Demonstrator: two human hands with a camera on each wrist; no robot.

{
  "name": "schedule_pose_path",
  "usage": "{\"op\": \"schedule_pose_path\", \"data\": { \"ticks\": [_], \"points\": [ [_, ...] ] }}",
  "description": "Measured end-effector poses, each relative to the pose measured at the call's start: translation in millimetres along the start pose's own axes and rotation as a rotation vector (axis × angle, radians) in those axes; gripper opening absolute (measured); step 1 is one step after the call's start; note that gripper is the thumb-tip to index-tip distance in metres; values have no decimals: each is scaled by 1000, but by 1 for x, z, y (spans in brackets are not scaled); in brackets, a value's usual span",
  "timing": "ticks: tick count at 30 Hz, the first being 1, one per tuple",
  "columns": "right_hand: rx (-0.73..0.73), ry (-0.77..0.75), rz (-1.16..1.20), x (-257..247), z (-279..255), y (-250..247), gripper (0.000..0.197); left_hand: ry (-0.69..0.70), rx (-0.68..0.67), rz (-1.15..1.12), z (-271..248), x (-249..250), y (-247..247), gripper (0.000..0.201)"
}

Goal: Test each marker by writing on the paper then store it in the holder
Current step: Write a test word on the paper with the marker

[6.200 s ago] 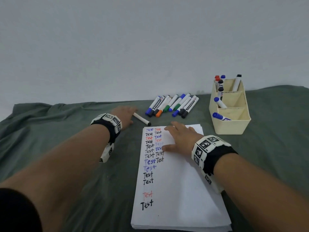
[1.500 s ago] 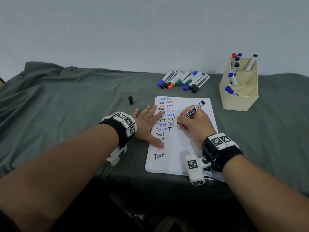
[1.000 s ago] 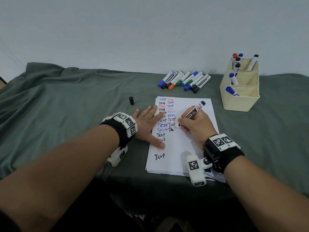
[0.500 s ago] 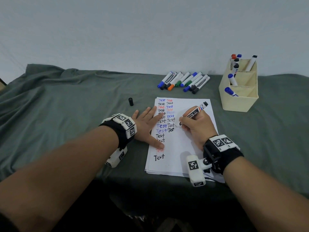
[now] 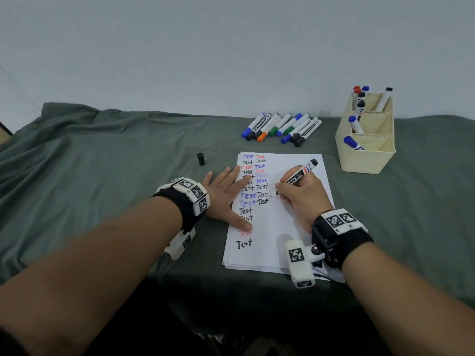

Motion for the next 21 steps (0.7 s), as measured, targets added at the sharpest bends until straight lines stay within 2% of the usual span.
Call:
{"op": "schedule_pose_path", "data": {
  "ticks": [2, 5, 7, 11, 15, 18, 21],
  "points": [
    [32, 22, 31, 3, 1, -3, 21, 1, 7, -6, 1, -1, 1, 140],
    [18, 31, 263, 7, 3, -3, 28, 13, 39, -23, 0, -2, 0, 135],
    [-22, 14, 390, 5, 3, -1, 29, 15, 98, -55, -1, -3, -5, 123],
    [-63, -6, 432, 3, 3, 1, 26, -32, 372, -43, -10, -13, -30, 79],
    [-88, -10, 484, 3, 3, 2, 22, -200, 599, -39, -18, -42, -49, 57],
    [-83, 29, 511, 5, 3, 1, 15, -348, 597, -120, -18, -75, -50, 50],
    [-91, 48, 536, 9, 2, 2, 9, -355, 565, -198, -14, -91, -49, 41]
  ]
}}
Point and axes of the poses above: each hand's wrist, its own z-axis towards the middle knuckle, its own y-axis out of the palm, x = y × z, the point moved 6 cm from there along z, towards the middle knuckle, and after that the axes turned 7 degrees about -x, right-handed, at the moved point
